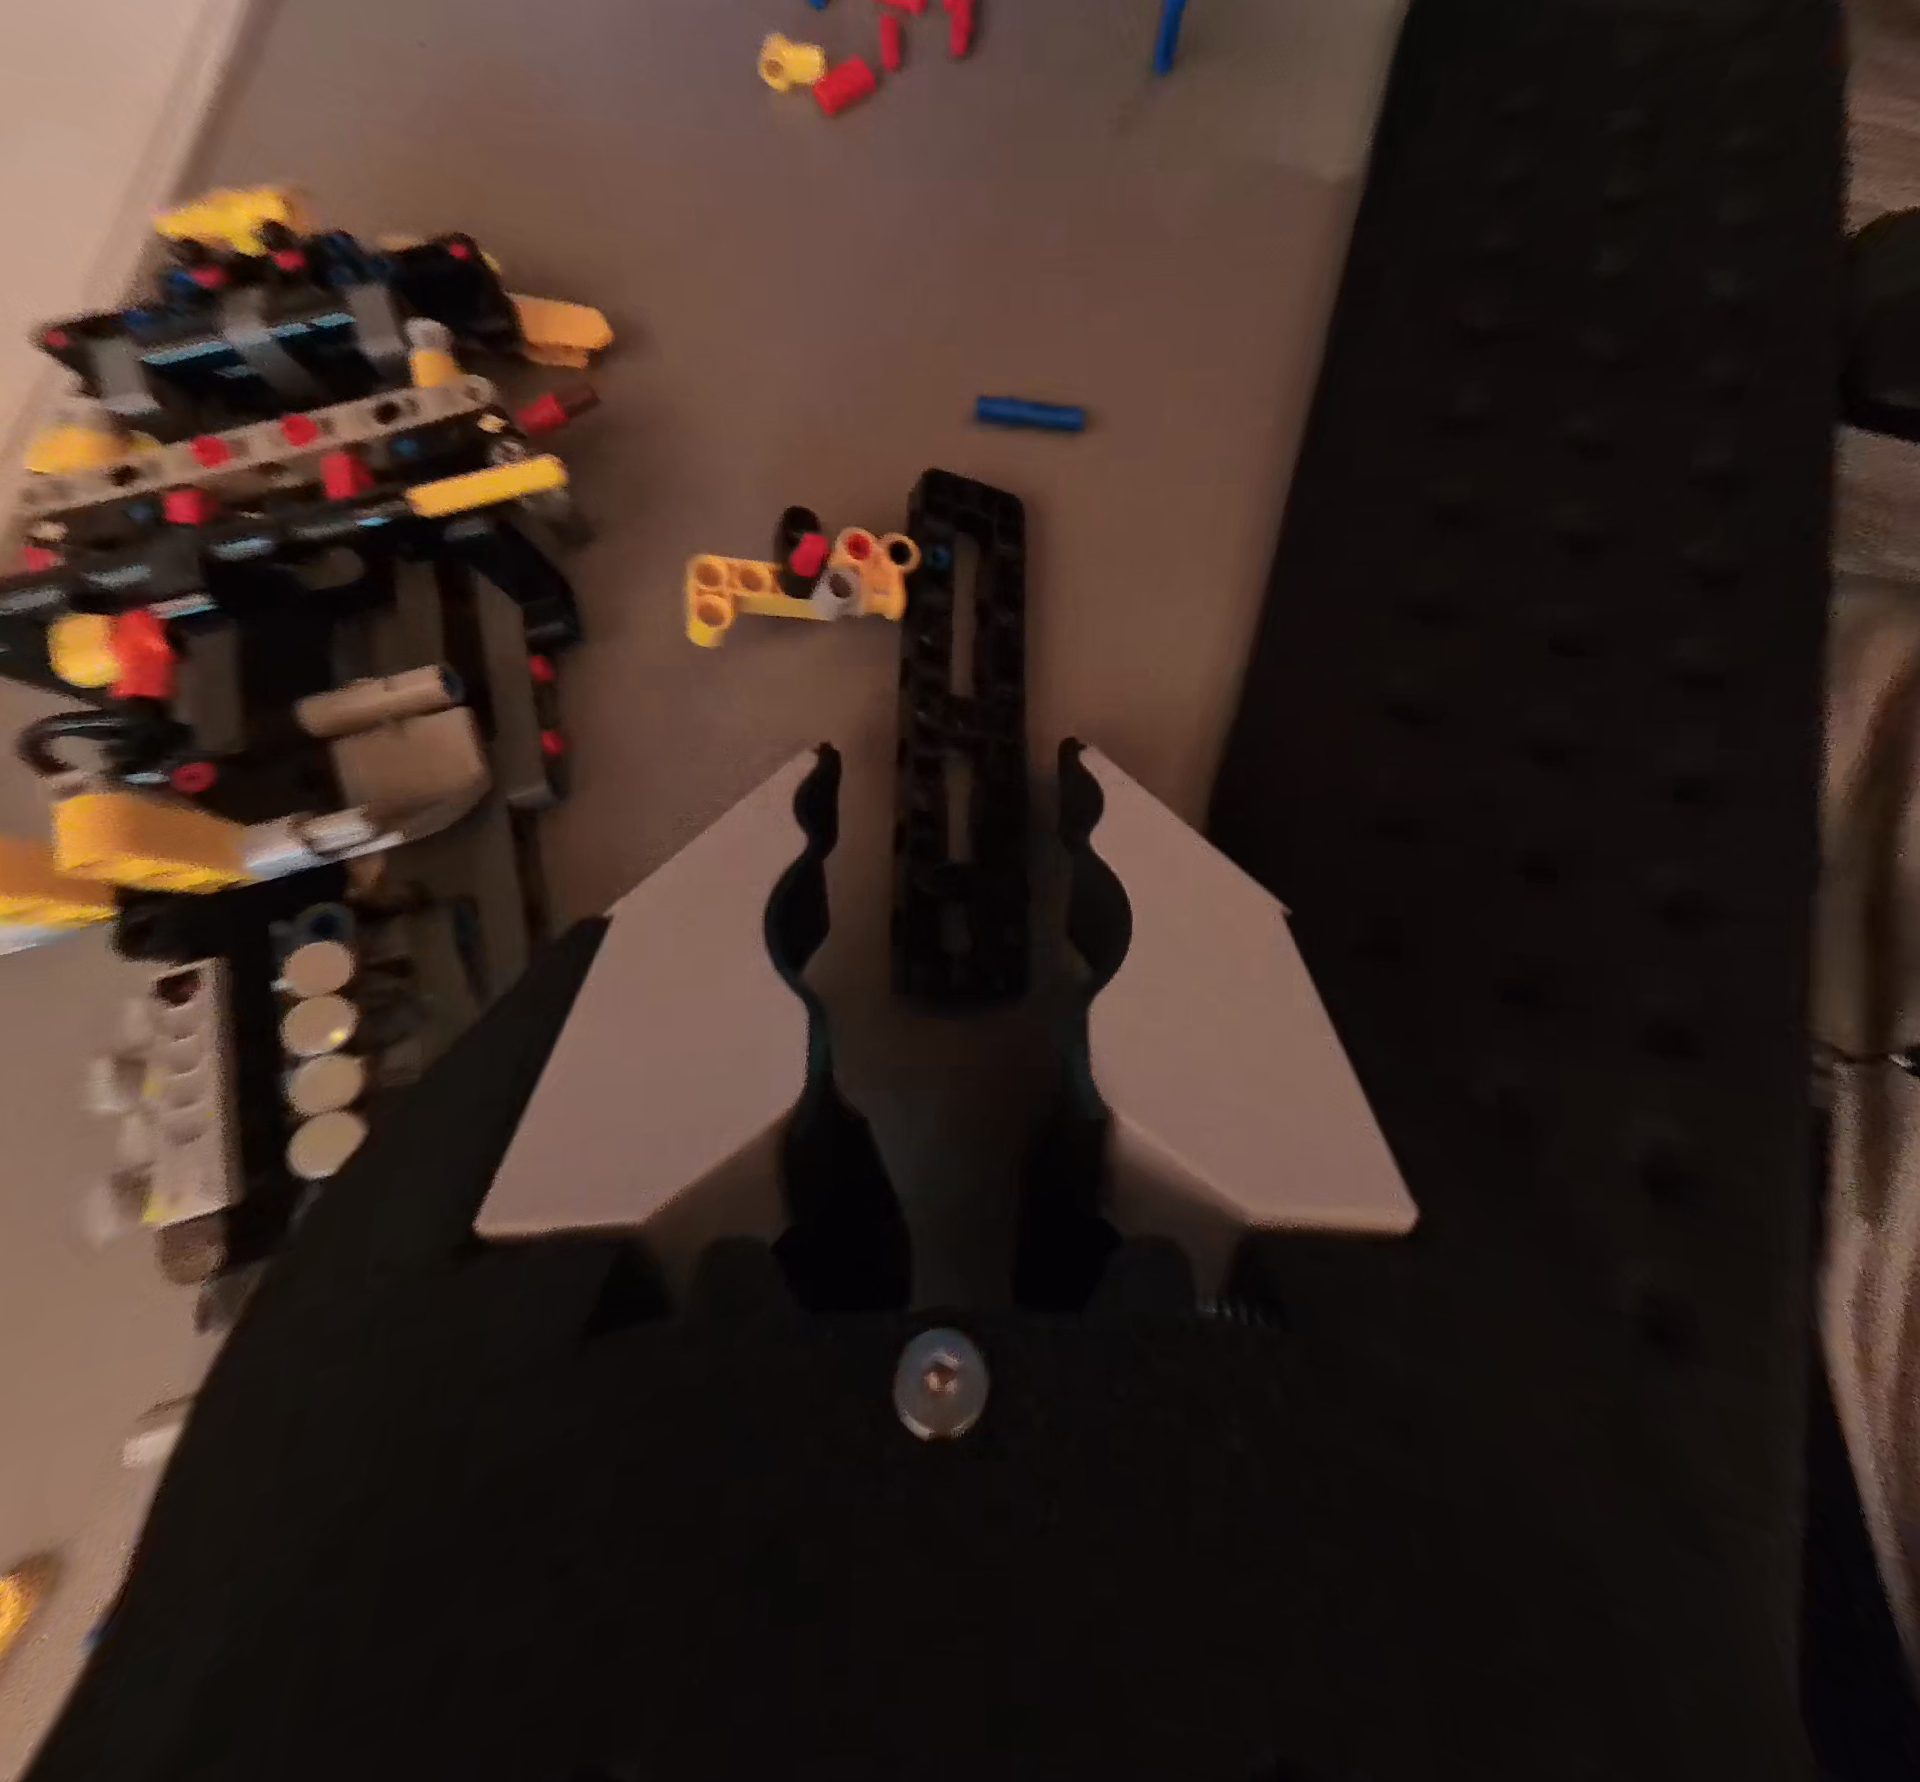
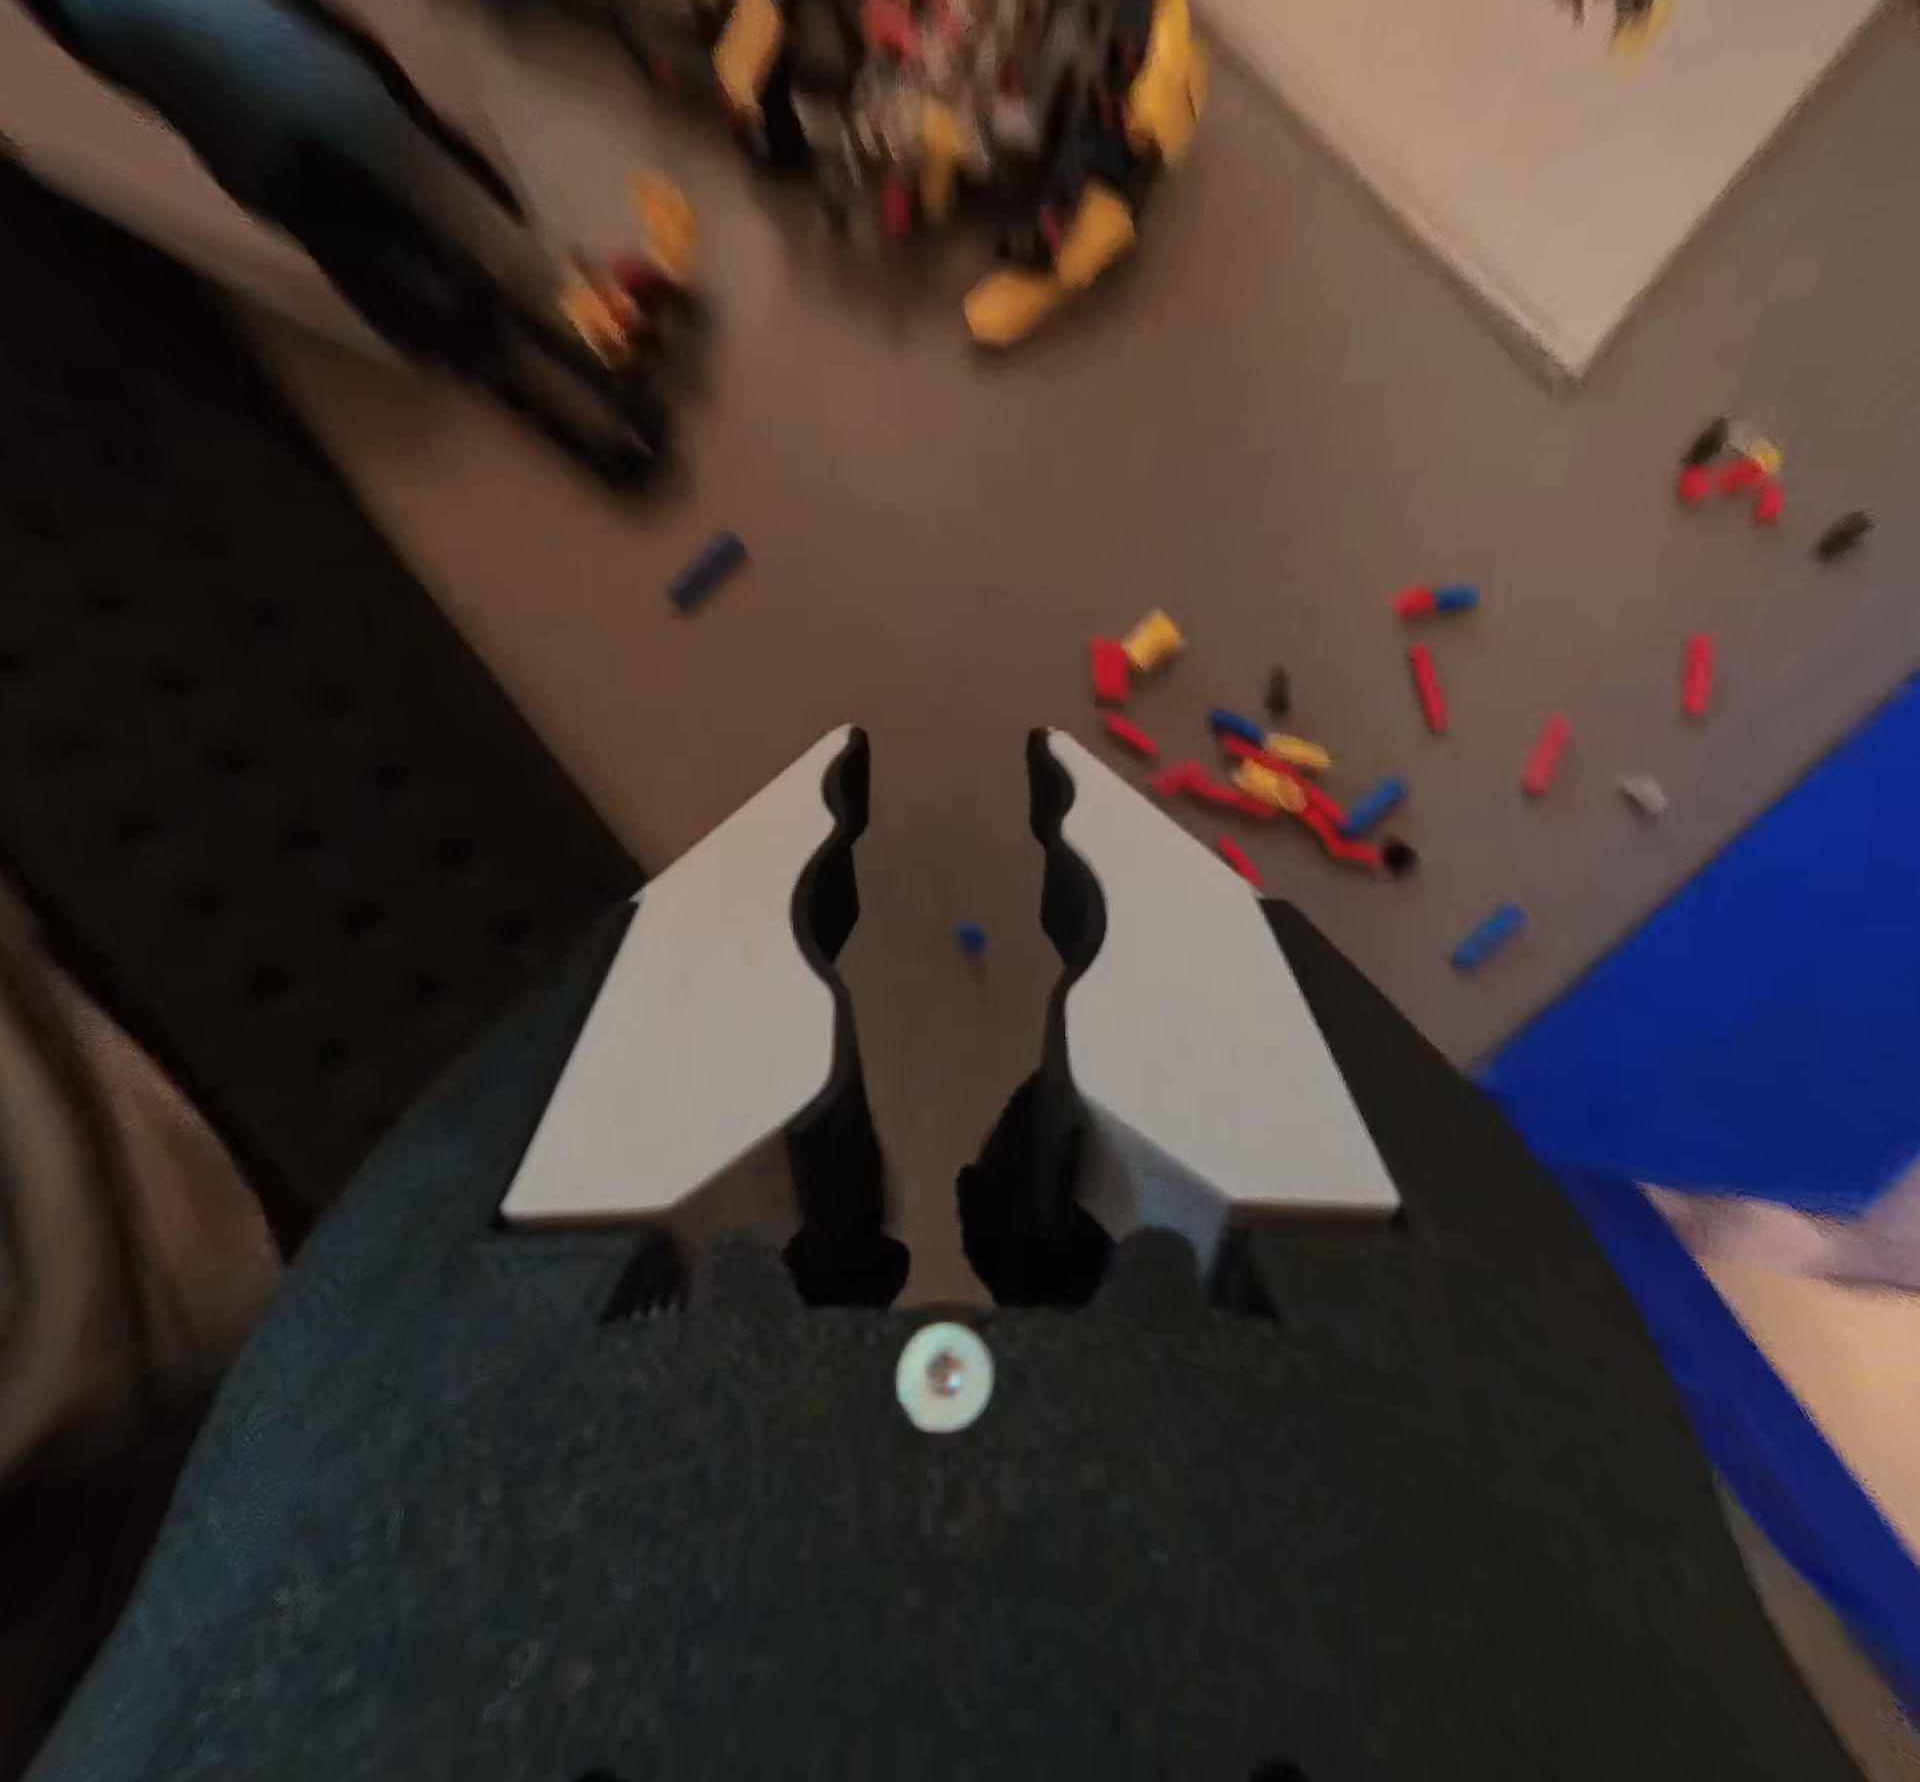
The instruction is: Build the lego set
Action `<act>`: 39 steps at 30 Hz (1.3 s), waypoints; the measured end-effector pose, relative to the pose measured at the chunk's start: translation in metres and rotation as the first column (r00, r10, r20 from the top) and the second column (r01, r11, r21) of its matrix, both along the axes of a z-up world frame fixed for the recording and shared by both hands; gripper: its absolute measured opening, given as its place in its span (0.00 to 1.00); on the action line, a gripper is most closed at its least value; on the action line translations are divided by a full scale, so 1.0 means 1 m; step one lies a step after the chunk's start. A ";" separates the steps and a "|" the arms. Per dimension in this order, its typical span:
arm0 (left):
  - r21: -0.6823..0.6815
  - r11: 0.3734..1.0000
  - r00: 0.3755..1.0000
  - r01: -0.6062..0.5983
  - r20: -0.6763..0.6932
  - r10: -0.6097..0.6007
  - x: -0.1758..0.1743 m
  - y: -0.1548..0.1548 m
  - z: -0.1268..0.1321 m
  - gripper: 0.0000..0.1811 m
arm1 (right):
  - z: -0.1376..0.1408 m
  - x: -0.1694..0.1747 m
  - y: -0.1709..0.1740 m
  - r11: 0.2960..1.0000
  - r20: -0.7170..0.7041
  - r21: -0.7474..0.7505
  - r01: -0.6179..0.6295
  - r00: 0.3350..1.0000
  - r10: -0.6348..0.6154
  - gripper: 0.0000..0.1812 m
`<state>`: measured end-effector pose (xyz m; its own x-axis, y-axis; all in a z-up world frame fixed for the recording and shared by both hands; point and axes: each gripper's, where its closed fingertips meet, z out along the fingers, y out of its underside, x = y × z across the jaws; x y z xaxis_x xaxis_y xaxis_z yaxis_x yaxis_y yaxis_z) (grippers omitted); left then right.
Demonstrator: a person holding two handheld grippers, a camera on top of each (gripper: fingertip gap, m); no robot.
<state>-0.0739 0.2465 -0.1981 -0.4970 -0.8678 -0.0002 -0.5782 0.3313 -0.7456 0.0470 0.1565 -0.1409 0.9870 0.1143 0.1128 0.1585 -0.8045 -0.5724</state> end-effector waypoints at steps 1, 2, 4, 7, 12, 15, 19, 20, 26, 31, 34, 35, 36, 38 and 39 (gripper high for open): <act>-0.004 1.000 0.999 0.023 -0.029 -0.023 -0.003 -0.003 -0.003 0.23 | 0.006 -0.016 0.009 0.997 -0.080 0.079 -0.011 0.997 0.018 0.16; 0.020 1.000 0.999 0.022 -0.034 -0.021 -0.002 -0.001 -0.006 0.15 | 0.009 -0.032 0.017 0.989 -0.163 0.145 -0.024 0.985 0.048 0.16; 0.052 0.996 0.997 0.069 -0.027 -0.068 -0.006 -0.005 -0.004 0.15 | 0.008 -0.059 0.030 0.971 -0.321 0.239 -0.028 0.941 0.106 0.16; 0.010 0.983 0.983 0.185 -0.009 -0.185 -0.017 -0.021 0.015 0.15 | 0.006 -0.087 0.046 0.951 -0.533 0.310 -0.009 0.826 0.181 0.16; 0.174 0.956 0.963 0.237 0.085 -0.255 -0.021 -0.012 0.056 0.15 | 0.021 -0.113 0.055 0.944 -0.764 0.329 -0.026 0.580 0.283 0.13; 0.250 0.932 0.945 0.261 0.131 -0.300 -0.027 -0.014 0.073 0.15 | 0.022 -0.115 0.060 0.942 -0.751 0.332 -0.051 0.590 0.297 0.11; 0.311 0.921 0.942 0.233 0.162 -0.293 -0.028 -0.009 0.081 0.15 | 0.032 -0.111 0.064 0.929 -0.730 0.367 -0.047 0.604 0.319 0.12; 0.305 0.922 0.940 0.238 0.165 -0.297 -0.031 -0.010 0.082 0.15 | 0.033 -0.110 0.063 0.927 -0.726 0.371 -0.048 0.608 0.322 0.14; 0.312 0.919 0.932 0.241 0.191 -0.309 -0.036 -0.011 0.087 0.15 | 0.028 -0.138 0.055 0.917 -0.787 0.359 -0.172 0.473 0.396 0.04; 0.132 0.990 0.912 -0.039 0.409 -0.019 -0.025 0.028 0.130 0.19 | 0.055 -0.121 0.072 0.894 -0.850 0.445 0.058 0.343 0.400 0.04; -0.333 0.937 0.835 -0.110 0.481 0.269 -0.033 0.047 0.164 0.19 | 0.077 -0.108 0.078 0.811 -0.845 0.528 0.251 0.250 0.473 0.04; -0.477 0.874 0.840 -0.090 0.435 0.324 -0.034 0.043 0.163 0.19 | 0.082 -0.110 0.079 0.794 -0.840 0.541 0.277 0.219 0.496 0.04; -0.577 0.814 0.853 -0.067 0.389 0.346 -0.032 0.035 0.157 0.19 | 0.082 -0.114 0.083 0.783 -0.837 0.547 0.295 0.216 0.504 0.04; -0.698 0.717 0.878 -0.003 0.340 0.336 -0.028 0.017 0.152 0.19 | 0.085 -0.125 0.088 0.762 -0.819 0.574 0.300 0.208 0.535 0.04; -0.745 0.666 0.878 0.020 0.332 0.345 -0.026 0.012 0.154 0.19 | 0.085 -0.130 0.091 0.761 -0.818 0.575 0.301 0.202 0.538 0.04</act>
<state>-0.0995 0.2587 -0.0443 -0.4538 -0.7497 0.4817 -0.1444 -0.4715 -0.8700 -0.0830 0.2477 -0.0562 0.3385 0.5775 -0.7429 -0.7439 -0.3193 -0.5871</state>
